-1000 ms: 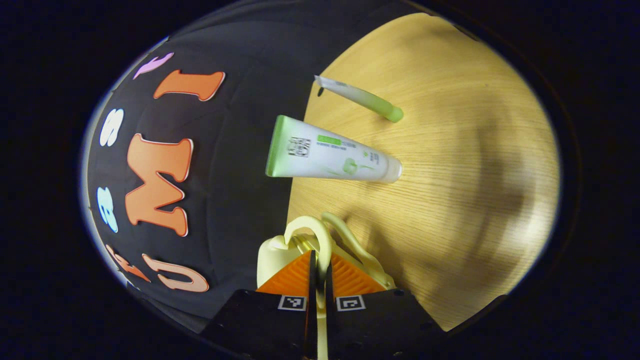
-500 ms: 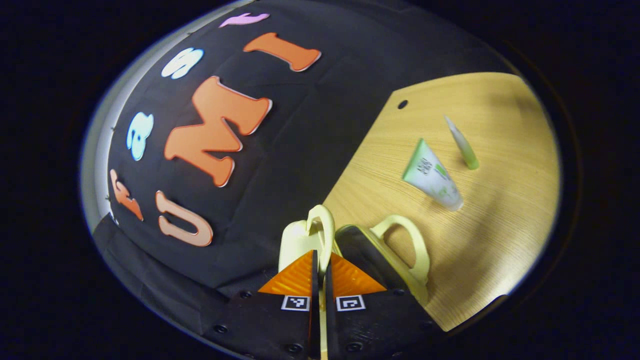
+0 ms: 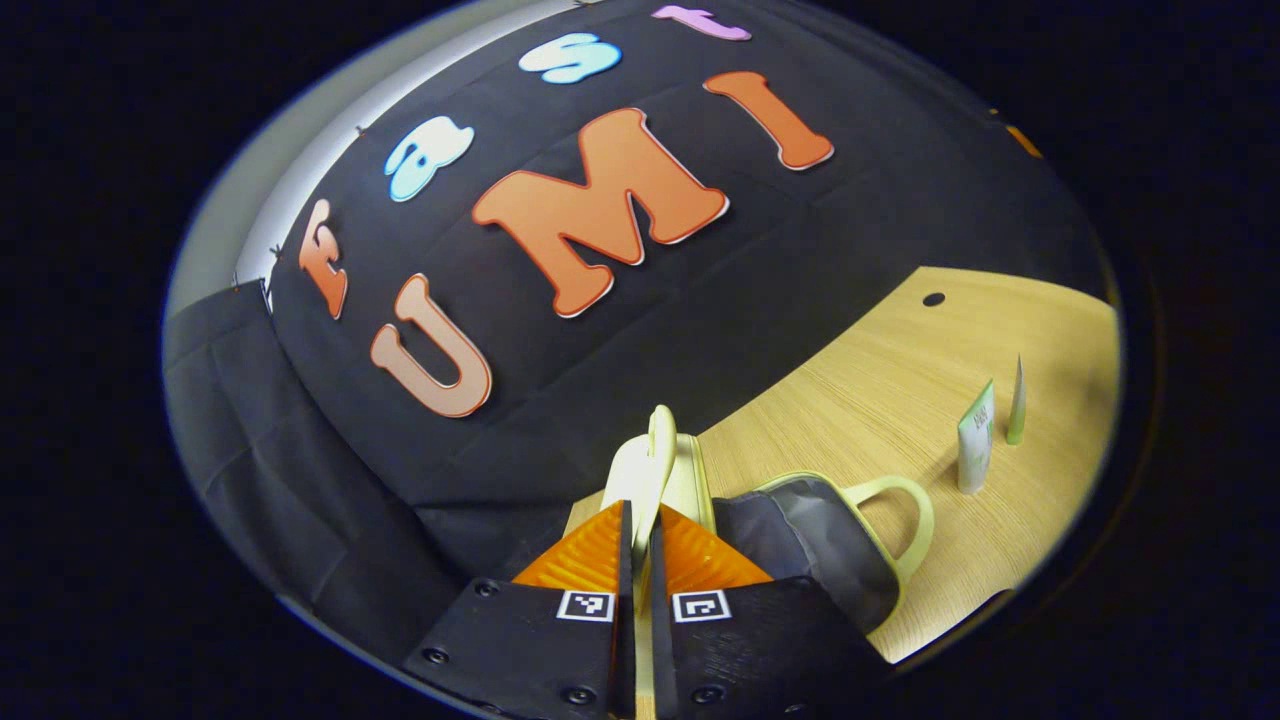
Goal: First open the suitcase, pack the skin care products into it, and then close the suitcase.
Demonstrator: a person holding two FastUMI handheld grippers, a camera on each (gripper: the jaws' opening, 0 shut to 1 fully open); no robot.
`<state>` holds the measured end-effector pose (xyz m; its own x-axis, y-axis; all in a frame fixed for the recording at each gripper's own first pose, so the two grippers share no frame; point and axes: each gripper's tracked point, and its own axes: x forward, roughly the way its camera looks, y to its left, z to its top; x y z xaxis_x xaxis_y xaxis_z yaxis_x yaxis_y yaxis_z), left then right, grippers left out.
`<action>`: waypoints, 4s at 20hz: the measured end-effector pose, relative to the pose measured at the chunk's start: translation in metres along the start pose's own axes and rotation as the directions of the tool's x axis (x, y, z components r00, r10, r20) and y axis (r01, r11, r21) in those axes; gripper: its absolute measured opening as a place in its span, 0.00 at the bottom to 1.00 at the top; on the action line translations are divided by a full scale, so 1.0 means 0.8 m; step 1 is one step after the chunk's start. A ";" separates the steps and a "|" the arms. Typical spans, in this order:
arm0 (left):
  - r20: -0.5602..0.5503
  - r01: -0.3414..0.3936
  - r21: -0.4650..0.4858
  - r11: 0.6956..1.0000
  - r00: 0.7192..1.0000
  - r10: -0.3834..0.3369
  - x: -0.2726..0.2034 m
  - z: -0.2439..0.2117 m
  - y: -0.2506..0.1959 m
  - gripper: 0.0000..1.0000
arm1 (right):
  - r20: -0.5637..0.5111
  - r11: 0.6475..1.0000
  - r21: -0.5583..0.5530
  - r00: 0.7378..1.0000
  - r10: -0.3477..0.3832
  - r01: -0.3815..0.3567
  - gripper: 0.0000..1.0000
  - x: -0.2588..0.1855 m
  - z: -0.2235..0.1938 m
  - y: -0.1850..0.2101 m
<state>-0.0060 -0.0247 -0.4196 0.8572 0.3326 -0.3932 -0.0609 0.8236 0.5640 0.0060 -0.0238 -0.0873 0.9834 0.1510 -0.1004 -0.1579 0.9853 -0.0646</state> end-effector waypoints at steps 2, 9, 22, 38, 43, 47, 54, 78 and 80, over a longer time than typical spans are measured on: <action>0.007 0.000 -0.060 0.998 1.000 0.001 0.002 -0.003 -0.001 0.07 | -0.007 1.000 0.003 1.000 0.002 -0.002 0.95 0.004 0.004 0.026; -0.006 -0.067 -0.178 0.982 0.998 0.067 0.005 -0.014 0.000 0.07 | -0.023 0.999 -0.032 1.000 0.015 -0.016 0.96 0.021 0.023 0.119; -0.230 -0.175 -0.314 0.933 0.968 0.104 0.011 -0.029 -0.001 0.07 | -0.093 0.997 -0.050 0.994 0.053 -0.058 0.96 0.039 0.027 0.258; -0.182 -0.228 -0.400 0.888 0.969 0.167 -0.016 0.100 -0.057 0.75 | -0.149 0.999 -0.037 0.989 0.019 -0.025 0.96 0.043 -0.009 0.211; -0.051 -0.091 -0.412 0.907 0.996 0.077 -0.041 0.196 -0.167 1.00 | -0.156 0.998 -0.044 0.987 0.040 -0.047 0.96 0.046 -0.027 0.175; 0.032 0.057 -0.407 0.912 0.998 -0.048 -0.059 0.266 -0.287 0.98 | -0.176 0.998 -0.036 0.984 0.038 -0.045 0.96 0.043 -0.050 0.139; 0.112 0.303 -0.375 0.876 0.953 -0.281 -0.089 0.351 -0.490 0.98 | -0.203 0.998 -0.046 0.978 0.035 -0.045 0.96 0.033 -0.079 0.083; -0.031 0.394 -0.461 0.795 0.888 -0.459 -0.009 0.340 -0.756 0.53 | -0.284 0.998 -0.034 0.958 0.048 -0.060 0.96 0.030 -0.174 -0.005; -0.018 0.378 -0.466 0.800 0.900 -0.436 -0.018 0.353 -0.734 0.52 | -0.302 0.997 -0.028 0.951 0.066 -0.078 0.96 0.031 -0.182 -0.001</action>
<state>0.1620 -0.6427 -0.5399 0.7883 -0.0517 -0.6131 0.0372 0.9986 -0.0364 0.0179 -0.0326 -0.2347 0.8981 0.1845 -0.3992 -0.2362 0.9681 -0.0840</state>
